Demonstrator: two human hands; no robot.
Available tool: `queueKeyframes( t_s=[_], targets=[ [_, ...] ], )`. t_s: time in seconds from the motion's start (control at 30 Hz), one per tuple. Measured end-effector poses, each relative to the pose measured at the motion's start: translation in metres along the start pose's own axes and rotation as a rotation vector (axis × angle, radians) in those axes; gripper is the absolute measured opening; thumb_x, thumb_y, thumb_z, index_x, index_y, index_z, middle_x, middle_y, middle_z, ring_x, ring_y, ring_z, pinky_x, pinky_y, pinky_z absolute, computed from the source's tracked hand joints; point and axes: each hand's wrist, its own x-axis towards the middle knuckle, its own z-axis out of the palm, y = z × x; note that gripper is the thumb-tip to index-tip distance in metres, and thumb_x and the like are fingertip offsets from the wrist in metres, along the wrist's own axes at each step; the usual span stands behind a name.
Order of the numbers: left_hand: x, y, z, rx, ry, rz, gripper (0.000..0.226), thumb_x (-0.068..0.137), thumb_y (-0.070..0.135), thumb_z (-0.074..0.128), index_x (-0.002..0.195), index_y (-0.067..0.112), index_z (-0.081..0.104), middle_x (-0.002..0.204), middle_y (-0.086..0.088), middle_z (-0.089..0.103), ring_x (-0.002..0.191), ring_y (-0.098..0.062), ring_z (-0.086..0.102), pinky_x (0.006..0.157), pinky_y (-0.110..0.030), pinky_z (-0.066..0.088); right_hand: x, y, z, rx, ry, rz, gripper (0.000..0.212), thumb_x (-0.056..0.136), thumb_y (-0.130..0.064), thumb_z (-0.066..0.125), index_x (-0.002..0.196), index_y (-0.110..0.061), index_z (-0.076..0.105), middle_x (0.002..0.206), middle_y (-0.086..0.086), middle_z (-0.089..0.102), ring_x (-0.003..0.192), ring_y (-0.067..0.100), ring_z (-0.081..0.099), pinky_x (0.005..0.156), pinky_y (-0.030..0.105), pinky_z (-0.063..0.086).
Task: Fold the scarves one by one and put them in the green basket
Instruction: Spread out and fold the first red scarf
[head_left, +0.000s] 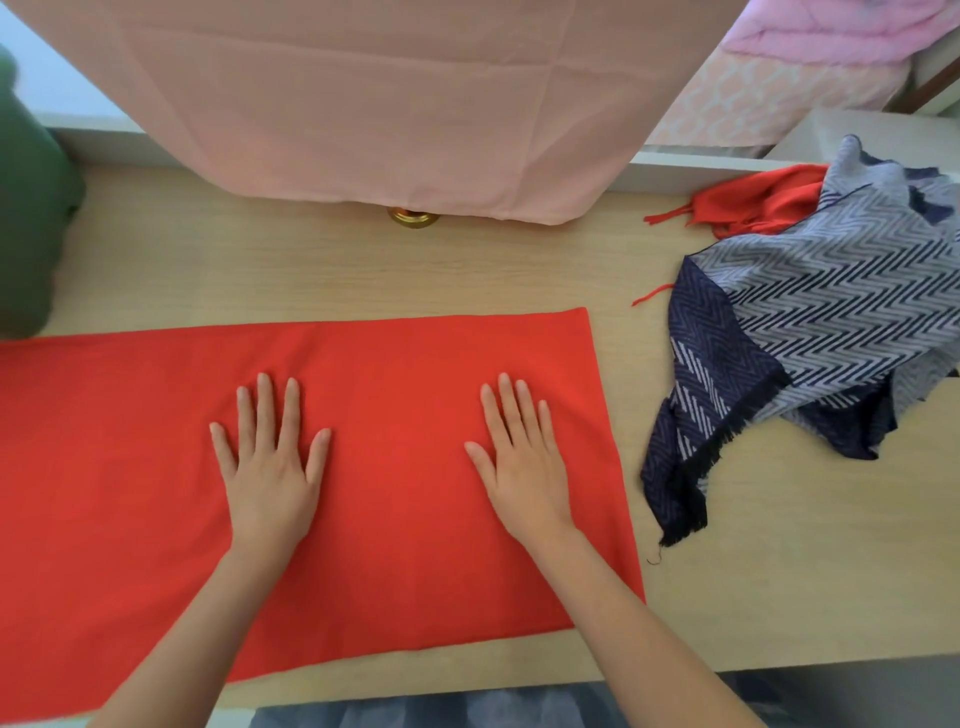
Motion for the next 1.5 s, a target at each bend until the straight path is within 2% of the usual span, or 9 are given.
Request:
queueKeyframes(
  t_s=[0.2,0.4,0.6,0.8,0.93,1.07,1.3,1.4,1.5],
  targets=[
    [0.027,-0.016,-0.005,-0.032,0.022,-0.145,0.068,0.094,0.059,0.019,0.154,0.027,0.012,0.162,-0.002,0.004,0.149,-0.023,-0.003,0.115,-0.056,-0.004,-0.003,0.009,0.004,-0.061,0.029,-0.029,0.058,0.101,-0.047,0.027,0.153,-0.022,0.017,0.160,0.002,0.011,0.148,0.021,0.005,0.119,0.042,0.012],
    [0.080,-0.048,-0.015,-0.048,0.037,-0.268,0.061,0.100,0.049,0.032,0.154,0.025,0.016,0.162,-0.003,0.005,0.149,-0.026,-0.003,0.113,-0.063,-0.002,-0.007,0.028,0.002,-0.122,0.060,0.075,0.059,0.099,-0.049,0.026,0.152,-0.025,0.021,0.159,0.005,0.015,0.147,0.027,0.009,0.117,0.050,0.013],
    [0.077,-0.030,-0.011,-0.060,0.053,-0.139,0.062,0.101,0.041,0.037,0.154,0.017,0.016,0.161,-0.013,0.007,0.148,-0.033,0.000,0.112,-0.063,-0.001,-0.013,0.069,-0.010,0.021,0.173,0.372,0.064,0.098,-0.047,0.028,0.151,-0.013,0.022,0.157,0.013,0.019,0.145,0.028,0.017,0.117,0.046,0.017],
    [0.055,0.032,-0.012,-0.123,0.123,0.020,0.063,0.096,0.042,0.027,0.150,0.010,0.028,0.159,-0.017,0.014,0.148,-0.029,0.006,0.116,-0.054,0.000,0.019,0.101,-0.046,0.390,0.365,0.619,0.067,0.092,-0.033,0.059,0.144,-0.001,0.030,0.134,0.023,0.038,0.122,0.038,0.037,0.106,0.044,0.027],
    [0.013,0.091,0.000,-0.071,0.069,0.295,0.057,0.097,0.039,0.030,0.148,0.014,0.034,0.158,-0.012,0.020,0.148,-0.026,0.010,0.118,-0.049,0.002,0.051,0.098,-0.055,0.146,0.279,0.231,0.063,0.096,-0.044,0.037,0.147,-0.007,0.031,0.151,0.015,0.032,0.140,0.029,0.025,0.113,0.041,0.017],
    [-0.006,0.108,0.022,-0.003,-0.004,0.300,0.060,0.098,0.044,0.026,0.151,0.017,0.028,0.159,-0.008,0.018,0.148,-0.024,0.010,0.117,-0.051,0.009,0.050,0.089,-0.024,0.011,0.062,-0.069,0.064,0.099,-0.052,0.016,0.152,-0.016,0.019,0.159,0.003,0.014,0.147,0.017,0.008,0.119,0.037,0.008],
    [-0.008,0.111,0.019,0.014,-0.002,0.297,0.060,0.098,0.045,0.026,0.154,0.023,0.017,0.161,-0.004,0.011,0.149,-0.021,0.005,0.119,-0.050,0.008,0.057,0.133,-0.026,0.005,0.112,0.207,0.066,0.098,-0.050,0.017,0.152,-0.011,0.017,0.159,0.011,0.015,0.147,0.026,0.010,0.119,0.041,0.010],
    [-0.007,0.110,0.021,0.002,-0.002,0.286,0.060,0.098,0.044,0.026,0.153,0.022,0.020,0.161,-0.004,0.013,0.149,-0.022,0.006,0.119,-0.050,0.007,0.057,0.141,-0.043,0.197,0.160,0.341,0.069,0.097,-0.046,0.042,0.148,-0.003,0.024,0.152,0.017,0.027,0.141,0.029,0.022,0.116,0.039,0.017],
    [-0.012,0.120,0.017,-0.104,0.030,0.241,0.057,0.097,0.036,0.030,0.149,0.015,0.033,0.157,-0.010,0.026,0.147,-0.026,0.016,0.118,-0.050,0.009,0.060,0.142,-0.063,0.390,0.193,0.443,0.052,0.084,-0.032,0.070,0.125,-0.006,0.051,0.120,0.013,0.046,0.112,0.027,0.045,0.097,0.035,0.036]
  ],
)
